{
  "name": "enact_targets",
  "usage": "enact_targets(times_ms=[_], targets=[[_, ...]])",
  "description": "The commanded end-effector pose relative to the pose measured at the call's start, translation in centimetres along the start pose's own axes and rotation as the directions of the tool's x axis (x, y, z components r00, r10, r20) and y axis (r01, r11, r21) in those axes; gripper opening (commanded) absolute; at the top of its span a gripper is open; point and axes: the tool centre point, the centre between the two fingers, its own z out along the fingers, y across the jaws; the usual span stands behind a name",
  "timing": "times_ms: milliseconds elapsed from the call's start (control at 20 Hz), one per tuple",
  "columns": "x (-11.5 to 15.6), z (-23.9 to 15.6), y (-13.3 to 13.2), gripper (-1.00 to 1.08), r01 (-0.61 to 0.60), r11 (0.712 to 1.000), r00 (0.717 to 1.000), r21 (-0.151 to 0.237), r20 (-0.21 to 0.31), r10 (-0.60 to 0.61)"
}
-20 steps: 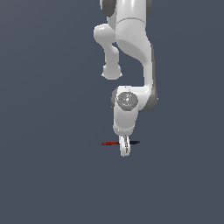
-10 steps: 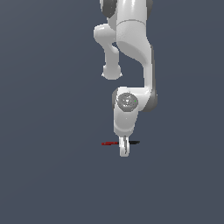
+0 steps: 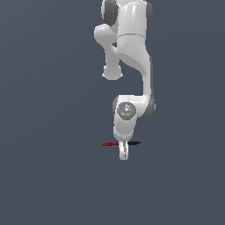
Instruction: Pick up the object and move it to a goal position.
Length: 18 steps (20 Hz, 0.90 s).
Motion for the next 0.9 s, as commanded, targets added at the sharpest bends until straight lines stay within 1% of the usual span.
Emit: enact_targets(times_ms=[0,100,150,600,850], targets=[[-0.02,0.50,-0.10,1.00,0.000,1.000,1.000,0.002,0.000,0.000],[-0.01,0.54,-0.16,1.00,0.000,1.000,1.000,0.002,0.000,0.000],[-0.01,0.54,-0.16,-1.00,0.000,1.000,1.000,0.002,0.000,0.000],[-0.01,0.54,-0.16,-1.00,0.000,1.000,1.000,0.002,0.000,0.000],[0.50,-0.02,-0.42,-1.00,-0.001,1.000,1.000,0.002,0.000,0.001]])
